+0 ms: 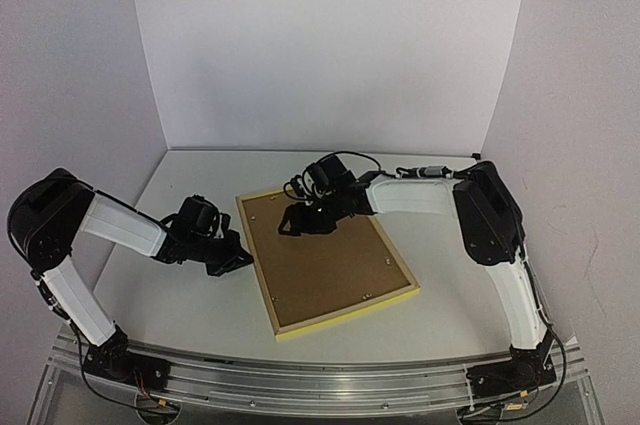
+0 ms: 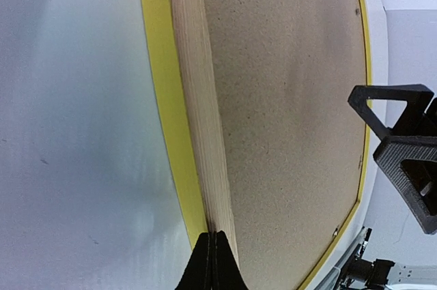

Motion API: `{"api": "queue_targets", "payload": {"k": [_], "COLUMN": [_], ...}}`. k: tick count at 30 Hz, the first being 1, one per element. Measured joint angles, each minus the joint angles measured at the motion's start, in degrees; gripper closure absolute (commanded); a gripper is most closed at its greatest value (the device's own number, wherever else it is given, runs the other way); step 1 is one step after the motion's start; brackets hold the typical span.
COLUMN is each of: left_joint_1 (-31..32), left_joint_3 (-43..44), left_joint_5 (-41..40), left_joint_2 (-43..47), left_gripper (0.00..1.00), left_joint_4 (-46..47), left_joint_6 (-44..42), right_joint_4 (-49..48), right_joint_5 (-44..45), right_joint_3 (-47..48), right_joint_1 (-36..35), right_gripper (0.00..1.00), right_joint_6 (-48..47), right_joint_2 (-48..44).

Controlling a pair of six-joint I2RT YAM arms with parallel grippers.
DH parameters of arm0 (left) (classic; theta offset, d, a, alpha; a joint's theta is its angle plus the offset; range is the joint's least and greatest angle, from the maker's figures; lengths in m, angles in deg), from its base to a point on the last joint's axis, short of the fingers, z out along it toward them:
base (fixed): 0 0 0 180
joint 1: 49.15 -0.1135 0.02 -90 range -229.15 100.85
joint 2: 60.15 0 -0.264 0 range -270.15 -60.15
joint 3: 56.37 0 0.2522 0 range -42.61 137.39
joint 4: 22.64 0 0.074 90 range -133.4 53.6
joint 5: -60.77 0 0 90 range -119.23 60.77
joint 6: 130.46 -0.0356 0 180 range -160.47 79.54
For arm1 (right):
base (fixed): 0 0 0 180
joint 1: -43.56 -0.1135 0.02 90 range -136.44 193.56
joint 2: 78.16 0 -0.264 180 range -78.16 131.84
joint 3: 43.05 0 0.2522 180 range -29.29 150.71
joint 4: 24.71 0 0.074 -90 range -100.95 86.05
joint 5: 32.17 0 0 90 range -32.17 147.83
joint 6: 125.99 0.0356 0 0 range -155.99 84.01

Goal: Put the photo into the frame
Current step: Adjust the photo frame at the center of the board.

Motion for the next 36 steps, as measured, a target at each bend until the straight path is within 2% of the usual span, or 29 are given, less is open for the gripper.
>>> {"api": "queue_targets", "payload": {"k": [3, 5, 9, 15, 19, 24, 28, 32, 36], "left_joint_1": [3.16, 4.71, 5.89, 5.89, 5.16, -2.75, -9.39, -11.74, -11.87], "left_joint_3": [0.09, 0.11, 0.28, 2.96, 6.55, 12.50, 20.75, 29.99, 36.73], "left_joint_5": [0.81, 1.16, 1.33, 0.04, -3.33, -5.11, -6.09, -5.89, -5.56], "left_joint_2": [-1.21, -1.46, -1.59, -1.43, 0.00, -0.87, -7.66, -17.20, -23.63], "left_gripper": [0.98, 0.92, 0.79, 0.58, 0.54, 0.55, 0.58, 0.62, 0.72], "left_joint_4": [2.20, 2.76, 1.52, -5.01, -12.30, -15.70, -16.08, -16.21, -17.25], "left_joint_6": [1.77, 2.56, 3.94, 4.04, 3.05, 0.61, -2.02, -4.49, -6.36], "right_joint_4": [1.59, 1.93, 1.99, 2.23, 2.74, 3.68, 3.94, 4.14, 4.12], "right_joint_5": [1.10, 1.72, 3.11, 6.17, 8.23, 7.46, 2.97, -0.30, -1.87], "right_joint_3": [3.46, 6.27, 11.16, 16.54, 18.15, 16.69, 14.60, 14.04, 14.04], "right_joint_1": [-0.31, -0.51, -0.54, -0.52, -0.52, -0.41, -0.30, -0.28, -0.28], "right_gripper": [0.41, 0.44, 0.44, 0.43, 0.42, 0.41, 0.41, 0.41, 0.43], "right_joint_6": [-5.62, -10.53, -21.22, -34.61, -39.53, -34.22, -24.06, -14.32, -6.19], "right_joint_2": [0.77, 1.55, 3.61, 8.17, 11.11, 11.26, 10.60, 10.56, 10.56]}}
